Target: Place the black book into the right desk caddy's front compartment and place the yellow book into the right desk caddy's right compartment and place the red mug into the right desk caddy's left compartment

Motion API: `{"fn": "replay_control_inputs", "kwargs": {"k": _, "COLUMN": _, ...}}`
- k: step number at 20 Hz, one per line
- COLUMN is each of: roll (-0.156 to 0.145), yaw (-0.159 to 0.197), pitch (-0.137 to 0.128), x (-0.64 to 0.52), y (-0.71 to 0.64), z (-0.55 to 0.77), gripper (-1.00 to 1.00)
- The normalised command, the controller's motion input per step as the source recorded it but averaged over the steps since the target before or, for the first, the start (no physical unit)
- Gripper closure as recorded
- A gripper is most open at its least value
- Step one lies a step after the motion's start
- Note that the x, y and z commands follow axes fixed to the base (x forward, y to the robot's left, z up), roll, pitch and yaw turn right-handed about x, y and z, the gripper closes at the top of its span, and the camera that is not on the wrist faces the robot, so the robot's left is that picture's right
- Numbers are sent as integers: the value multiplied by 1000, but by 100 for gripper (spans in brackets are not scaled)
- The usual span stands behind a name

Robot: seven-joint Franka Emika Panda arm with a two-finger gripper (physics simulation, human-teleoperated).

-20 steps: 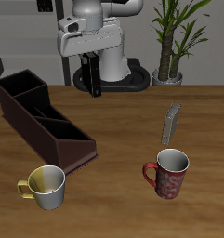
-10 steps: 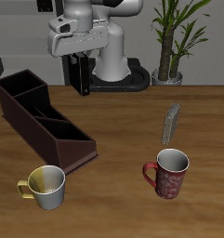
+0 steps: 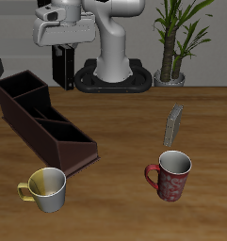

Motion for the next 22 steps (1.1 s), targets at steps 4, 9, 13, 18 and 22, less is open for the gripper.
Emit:
{"fn": "replay_control_inputs", "kwargs": {"k": 4, "roll": -40, "yaw": 29, "pitch": -7, "x": 224, "y": -330, "z": 96, "gripper": 100}}
{"fn": "replay_control_inputs", "kwargs": {"k": 9, "roll": 5, "yaw": 8, "pitch": 24, "x": 153, "y": -116, "z": -97, "gripper": 100}}
{"fn": "replay_control_inputs", "kwargs": {"k": 13, "roll": 35, "yaw": 71, "pitch": 39, "x": 166, "y": -6, "z": -236, "gripper": 100}}
{"fn": "replay_control_inputs", "kwargs": {"k": 18, "roll": 23, "yaw": 67, "pitch": 36, "x": 77, "y": 24, "z": -167, "gripper": 100}}
{"fn": "replay_control_inputs", "kwargs": {"k": 22, "roll": 6, "yaw": 41, "pitch": 6, "x": -11, "y": 6, "z": -71, "gripper": 100}}
